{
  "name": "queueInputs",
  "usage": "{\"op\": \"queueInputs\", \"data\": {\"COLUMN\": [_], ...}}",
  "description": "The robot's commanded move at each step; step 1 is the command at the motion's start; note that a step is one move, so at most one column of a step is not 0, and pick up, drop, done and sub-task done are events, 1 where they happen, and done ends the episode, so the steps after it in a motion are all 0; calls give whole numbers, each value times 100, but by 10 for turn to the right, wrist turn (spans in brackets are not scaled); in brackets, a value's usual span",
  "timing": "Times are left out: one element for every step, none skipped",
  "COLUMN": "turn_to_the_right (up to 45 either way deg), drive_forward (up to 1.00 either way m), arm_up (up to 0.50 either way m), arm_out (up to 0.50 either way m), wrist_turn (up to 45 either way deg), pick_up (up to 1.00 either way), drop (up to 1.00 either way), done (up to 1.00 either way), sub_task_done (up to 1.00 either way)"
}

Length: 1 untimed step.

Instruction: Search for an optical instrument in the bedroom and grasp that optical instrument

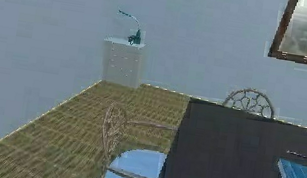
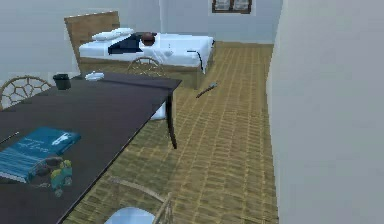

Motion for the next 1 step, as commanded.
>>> {"op": "queueInputs", "data": {"turn_to_the_right": [-360], "drive_forward": [0], "arm_up": [0], "arm_out": [0], "wrist_turn": [0], "pick_up": [0], "drop": [0], "done": [0], "sub_task_done": [0]}}
